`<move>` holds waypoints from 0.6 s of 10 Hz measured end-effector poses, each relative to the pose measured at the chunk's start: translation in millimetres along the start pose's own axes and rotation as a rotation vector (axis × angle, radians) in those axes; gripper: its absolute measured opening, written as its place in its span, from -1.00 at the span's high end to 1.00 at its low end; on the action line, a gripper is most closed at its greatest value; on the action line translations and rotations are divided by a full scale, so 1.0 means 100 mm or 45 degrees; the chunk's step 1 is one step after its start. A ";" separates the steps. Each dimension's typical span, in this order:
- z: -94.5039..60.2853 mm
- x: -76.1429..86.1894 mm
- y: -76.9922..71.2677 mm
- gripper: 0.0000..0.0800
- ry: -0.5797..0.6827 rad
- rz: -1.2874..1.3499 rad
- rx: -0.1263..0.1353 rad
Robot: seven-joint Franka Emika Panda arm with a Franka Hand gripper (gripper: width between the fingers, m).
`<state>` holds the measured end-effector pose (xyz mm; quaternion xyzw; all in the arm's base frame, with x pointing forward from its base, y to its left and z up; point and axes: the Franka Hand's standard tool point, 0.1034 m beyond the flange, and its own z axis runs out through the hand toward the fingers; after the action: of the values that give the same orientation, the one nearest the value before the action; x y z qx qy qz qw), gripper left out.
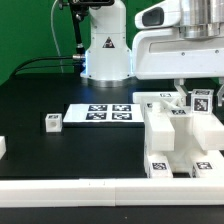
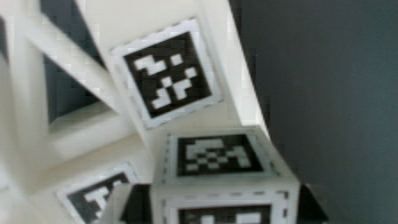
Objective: Assemble chair
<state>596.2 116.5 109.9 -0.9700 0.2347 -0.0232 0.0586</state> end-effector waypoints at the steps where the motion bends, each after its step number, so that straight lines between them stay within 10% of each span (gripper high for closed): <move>1: 0.00 0.01 0.01 0.31 0.002 0.108 0.002; 6: 0.00 0.03 0.02 0.31 0.010 0.726 0.044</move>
Offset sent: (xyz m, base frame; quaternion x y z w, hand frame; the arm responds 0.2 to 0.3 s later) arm -0.0036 -0.0103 -0.0014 0.0022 0.0473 0.2921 0.9552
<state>598.3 113.2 109.5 -0.8636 0.4979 -0.0137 0.0785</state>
